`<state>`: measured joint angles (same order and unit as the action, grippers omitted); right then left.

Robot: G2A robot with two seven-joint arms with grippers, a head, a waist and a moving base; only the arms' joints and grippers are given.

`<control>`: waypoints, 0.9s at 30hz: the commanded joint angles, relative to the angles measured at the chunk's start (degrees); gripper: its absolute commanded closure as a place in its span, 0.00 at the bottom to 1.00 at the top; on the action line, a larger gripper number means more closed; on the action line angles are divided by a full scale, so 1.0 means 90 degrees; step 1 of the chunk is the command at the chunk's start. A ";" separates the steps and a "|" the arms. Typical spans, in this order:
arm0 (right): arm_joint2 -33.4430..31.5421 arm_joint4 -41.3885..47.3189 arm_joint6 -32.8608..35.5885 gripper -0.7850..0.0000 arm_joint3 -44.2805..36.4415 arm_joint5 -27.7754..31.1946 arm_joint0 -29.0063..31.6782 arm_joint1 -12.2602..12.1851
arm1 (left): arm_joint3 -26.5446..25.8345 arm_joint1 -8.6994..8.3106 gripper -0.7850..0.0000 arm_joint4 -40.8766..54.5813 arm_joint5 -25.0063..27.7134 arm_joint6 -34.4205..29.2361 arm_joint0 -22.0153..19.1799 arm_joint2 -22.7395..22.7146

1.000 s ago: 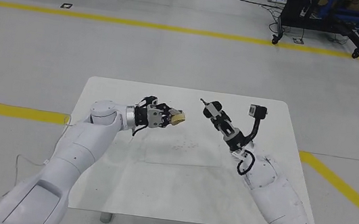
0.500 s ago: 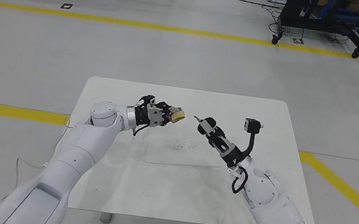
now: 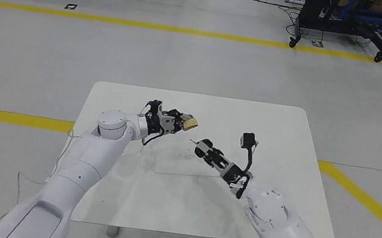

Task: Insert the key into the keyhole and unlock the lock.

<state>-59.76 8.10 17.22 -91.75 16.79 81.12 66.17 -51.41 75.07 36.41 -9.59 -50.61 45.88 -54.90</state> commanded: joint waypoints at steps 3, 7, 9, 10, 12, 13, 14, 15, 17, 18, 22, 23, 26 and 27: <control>-0.0017 0.0496 -0.0506 1.00 -0.0419 -0.0515 0.0305 0.0047 | -0.0199 -0.0030 1.00 -0.0338 0.0076 0.0367 0.0084 -0.0029; 0.0124 0.0917 -0.0767 1.00 -0.0569 -0.0764 0.0387 0.0123 | -0.0381 -0.0054 1.00 -0.0503 0.0152 0.0584 0.0185 -0.0091; 0.0208 0.1022 -0.0907 1.00 -0.0515 -0.0876 0.0317 0.0170 | -0.0440 -0.0065 1.00 -0.0532 0.0142 0.0599 0.0226 -0.0125; 0.0264 0.1075 -0.0927 1.00 -0.0482 -0.0915 0.0261 0.0195 | -0.0465 -0.0069 1.00 -0.0543 0.0140 0.0615 0.0243 -0.0142; 0.0365 0.1192 -0.1015 1.00 -0.0383 -0.0993 0.0157 0.0248 | -0.0513 -0.0076 1.00 -0.0560 0.0122 0.0623 0.0275 -0.0168; 0.0406 0.1226 -0.1054 1.00 -0.0343 -0.1020 0.0104 0.0272 | -0.0533 -0.0078 1.00 -0.0557 0.0111 0.0615 0.0289 -0.0180; 0.0432 0.1266 -0.1122 1.00 -0.0293 -0.1031 0.0057 0.0296 | -0.0546 -0.0080 1.00 -0.0544 0.0092 0.0605 0.0302 -0.0194; 0.0457 0.1282 -0.1190 1.00 -0.0245 -0.1044 0.0019 0.0318 | -0.0560 -0.0081 1.00 -0.0549 0.0082 0.0604 0.0311 -0.0204; 0.0504 0.1334 -0.1257 1.00 -0.0179 -0.1067 -0.0038 0.0355 | -0.0579 -0.0084 1.00 -0.0571 0.0048 0.0594 0.0325 -0.0214; 0.0510 0.1359 -0.1284 1.00 -0.0140 -0.1063 -0.0065 0.0371 | -0.0588 -0.0085 1.00 -0.0578 0.0034 0.0592 0.0329 -0.0221; 0.0532 0.1395 -0.1370 1.00 -0.0029 -0.1018 -0.0111 0.0423 | -0.0613 -0.0086 1.00 -0.0607 -0.0016 0.0580 0.0343 -0.0238; 0.0533 0.1388 -0.1369 1.00 -0.0010 -0.1023 -0.0122 0.0432 | -0.0616 -0.0086 1.00 -0.0617 -0.0025 0.0574 0.0347 -0.0238; 0.0510 0.1404 -0.1408 1.00 0.0057 -0.1066 -0.0150 0.0458 | -0.0614 -0.0081 1.00 -0.0633 -0.0085 0.0553 0.0345 -0.0233; 0.0497 0.1410 -0.1445 1.00 0.0080 -0.1093 -0.0157 0.0467 | -0.0612 -0.0080 1.00 -0.0638 -0.0094 0.0543 0.0343 -0.0233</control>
<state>-55.16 20.69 4.55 -91.25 7.23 79.78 70.29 -56.94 74.33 30.67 -10.32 -45.61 48.99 -56.99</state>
